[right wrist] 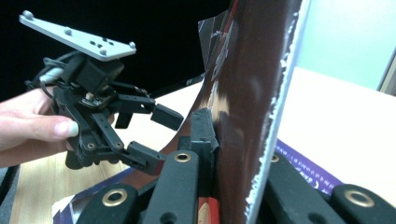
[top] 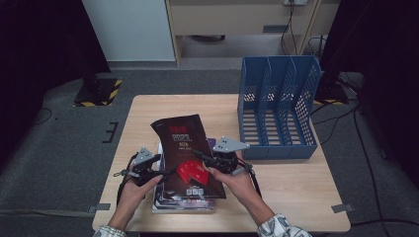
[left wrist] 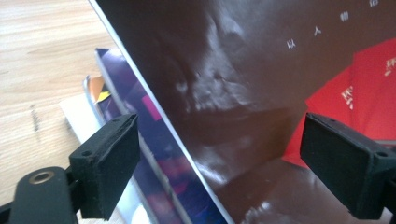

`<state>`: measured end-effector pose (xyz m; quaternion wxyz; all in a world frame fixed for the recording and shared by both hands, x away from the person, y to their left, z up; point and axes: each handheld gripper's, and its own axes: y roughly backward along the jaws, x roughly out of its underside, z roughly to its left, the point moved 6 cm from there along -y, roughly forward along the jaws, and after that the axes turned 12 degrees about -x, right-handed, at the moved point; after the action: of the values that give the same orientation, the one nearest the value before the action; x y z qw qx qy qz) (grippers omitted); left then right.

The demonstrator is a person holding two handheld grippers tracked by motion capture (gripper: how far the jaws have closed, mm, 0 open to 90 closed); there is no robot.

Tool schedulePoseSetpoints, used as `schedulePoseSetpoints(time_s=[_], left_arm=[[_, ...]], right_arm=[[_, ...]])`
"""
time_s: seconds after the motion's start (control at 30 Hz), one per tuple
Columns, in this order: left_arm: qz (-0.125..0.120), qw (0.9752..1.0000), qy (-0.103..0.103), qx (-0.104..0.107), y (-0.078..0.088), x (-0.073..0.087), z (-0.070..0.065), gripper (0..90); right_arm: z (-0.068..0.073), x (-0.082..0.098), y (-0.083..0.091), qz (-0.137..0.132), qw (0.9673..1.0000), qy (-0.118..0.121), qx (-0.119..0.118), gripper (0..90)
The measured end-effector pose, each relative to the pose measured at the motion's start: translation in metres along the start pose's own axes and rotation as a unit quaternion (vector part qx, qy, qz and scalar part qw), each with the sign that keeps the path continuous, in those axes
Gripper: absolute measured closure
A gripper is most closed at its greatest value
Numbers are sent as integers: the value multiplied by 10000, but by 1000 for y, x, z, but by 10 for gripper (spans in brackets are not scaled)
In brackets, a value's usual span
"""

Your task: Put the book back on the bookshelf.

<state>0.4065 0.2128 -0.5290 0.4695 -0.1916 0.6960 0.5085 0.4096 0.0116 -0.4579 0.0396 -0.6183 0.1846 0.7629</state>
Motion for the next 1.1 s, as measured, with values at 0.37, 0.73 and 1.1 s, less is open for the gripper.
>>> schedulePoseSetpoints(time_s=[0.37,0.73,1.1], left_arm=[[-23,9984,-66,566,-6,-1,-7,144],[-87,9981,160,596,2,-15,0,579],[-194,9988,122,437,10,-23,3,715]], right_arm=[[8,-15,4,-201,9991,366,-123,851],[4,-16,7,-276,9986,415,-159,855],[-6,-17,12,-245,9988,412,-35,853]])
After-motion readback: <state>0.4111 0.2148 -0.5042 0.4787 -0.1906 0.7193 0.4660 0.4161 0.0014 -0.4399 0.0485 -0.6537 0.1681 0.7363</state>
